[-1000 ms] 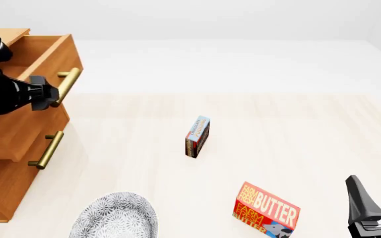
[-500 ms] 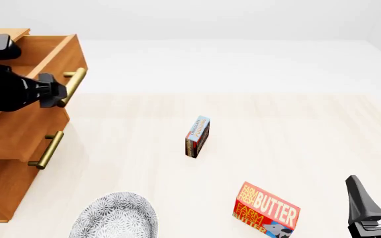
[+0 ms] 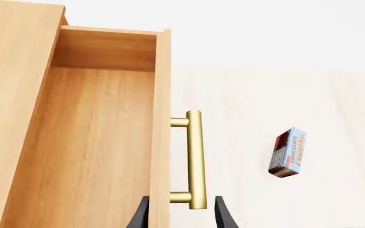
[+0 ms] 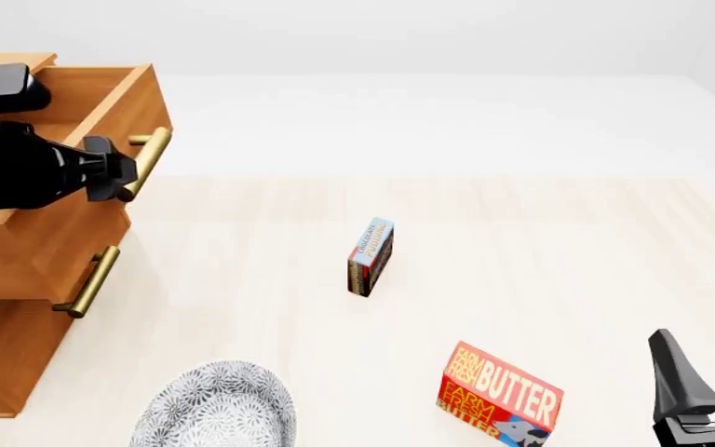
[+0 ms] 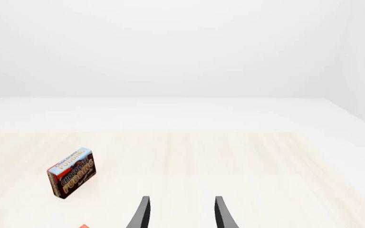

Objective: Put the chocolate pudding in the top drawer of the cabinet and close it.

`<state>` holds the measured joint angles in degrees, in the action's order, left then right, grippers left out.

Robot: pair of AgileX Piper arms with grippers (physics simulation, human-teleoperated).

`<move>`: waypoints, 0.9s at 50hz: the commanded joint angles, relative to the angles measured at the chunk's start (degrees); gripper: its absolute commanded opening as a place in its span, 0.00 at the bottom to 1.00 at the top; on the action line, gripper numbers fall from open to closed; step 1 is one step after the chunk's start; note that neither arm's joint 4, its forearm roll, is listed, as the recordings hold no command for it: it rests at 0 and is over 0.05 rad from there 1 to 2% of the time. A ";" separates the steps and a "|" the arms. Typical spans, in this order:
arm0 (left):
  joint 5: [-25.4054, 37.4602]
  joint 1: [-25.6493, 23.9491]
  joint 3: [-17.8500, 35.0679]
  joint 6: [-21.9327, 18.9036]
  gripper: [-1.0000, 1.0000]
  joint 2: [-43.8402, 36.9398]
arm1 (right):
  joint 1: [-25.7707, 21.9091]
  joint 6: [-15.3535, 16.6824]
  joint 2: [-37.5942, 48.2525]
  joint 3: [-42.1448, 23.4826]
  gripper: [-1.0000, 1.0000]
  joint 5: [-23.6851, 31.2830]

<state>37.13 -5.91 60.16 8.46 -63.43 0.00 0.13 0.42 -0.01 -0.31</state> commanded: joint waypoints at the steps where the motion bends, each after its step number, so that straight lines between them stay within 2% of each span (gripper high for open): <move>1: -1.08 -1.25 -0.38 -0.73 1.00 -1.07 | -0.01 0.01 0.00 0.00 1.00 0.00; 45: -4.73 -4.92 0.08 0.67 1.00 -3.93 | -0.01 0.01 0.00 0.00 1.00 0.00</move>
<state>33.28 -9.98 60.59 9.61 -65.42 0.00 0.13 0.42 -0.01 -0.31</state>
